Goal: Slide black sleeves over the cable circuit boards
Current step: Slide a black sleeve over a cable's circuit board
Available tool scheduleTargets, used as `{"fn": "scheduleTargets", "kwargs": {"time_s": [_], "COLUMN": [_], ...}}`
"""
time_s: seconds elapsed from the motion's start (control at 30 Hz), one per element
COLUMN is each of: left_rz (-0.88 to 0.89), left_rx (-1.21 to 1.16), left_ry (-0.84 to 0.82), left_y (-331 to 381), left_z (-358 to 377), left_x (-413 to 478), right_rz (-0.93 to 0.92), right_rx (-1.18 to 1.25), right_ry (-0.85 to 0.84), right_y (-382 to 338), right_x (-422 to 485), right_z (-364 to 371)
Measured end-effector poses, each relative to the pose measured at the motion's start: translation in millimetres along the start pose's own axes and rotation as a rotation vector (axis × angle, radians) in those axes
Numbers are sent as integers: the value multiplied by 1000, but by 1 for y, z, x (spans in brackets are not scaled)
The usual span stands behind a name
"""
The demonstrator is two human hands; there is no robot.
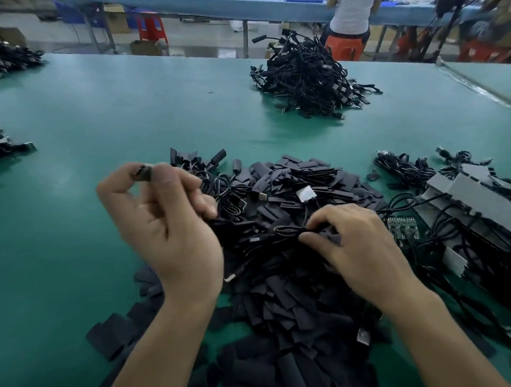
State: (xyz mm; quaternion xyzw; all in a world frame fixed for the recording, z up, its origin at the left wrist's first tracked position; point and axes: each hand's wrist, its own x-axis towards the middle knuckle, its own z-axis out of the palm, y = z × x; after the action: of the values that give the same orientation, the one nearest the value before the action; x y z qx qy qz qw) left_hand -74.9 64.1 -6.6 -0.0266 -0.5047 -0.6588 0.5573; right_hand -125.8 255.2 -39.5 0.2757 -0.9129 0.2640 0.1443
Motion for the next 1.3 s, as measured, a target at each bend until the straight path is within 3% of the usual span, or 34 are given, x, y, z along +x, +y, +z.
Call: {"fn": "scheduleTargets", "kwargs": {"time_s": [0.1,0.17,0.27,0.4,0.47,0.53,0.67,0.87,1.03,1.17,1.3], "left_rz": [40,56,51,9,19,85,151,364,178,299,349], "left_rx": [37,110,245,604,812,969,1025,1071,1154,1188,1313], "left_ry": [43,-29,-244,-564,-671,-725,-695,-503,-855,-944,-1008], "left_y": [1,1,0,-6,-7,-3,6,17,12,5,-4], "left_z": [-1,-2,-3,-8,-11,-9,-2,-6,-7,-2,4], "left_x": [4,1,-8,-14,-14,-14,-13,-1,-7,-21,-30], "right_rz": [64,144,296,482,444,286,75,284,306,317,250], "right_rx": [3,29,-59,-224,-172,-118,-90,-147,-163,-229,-95], "right_ry": [-56,39,148,-59,-16,22,-246,-117,-154,-265,-168], "right_y": [9,10,13,23,20,13,6,8,3,6,8], "right_x": [-1,-1,-1,-5,-4,-2,-1,-1,-1,0,-2], "right_z": [-8,-15,-26,-25,-22,-18,-7,-6,-1,3,4]}}
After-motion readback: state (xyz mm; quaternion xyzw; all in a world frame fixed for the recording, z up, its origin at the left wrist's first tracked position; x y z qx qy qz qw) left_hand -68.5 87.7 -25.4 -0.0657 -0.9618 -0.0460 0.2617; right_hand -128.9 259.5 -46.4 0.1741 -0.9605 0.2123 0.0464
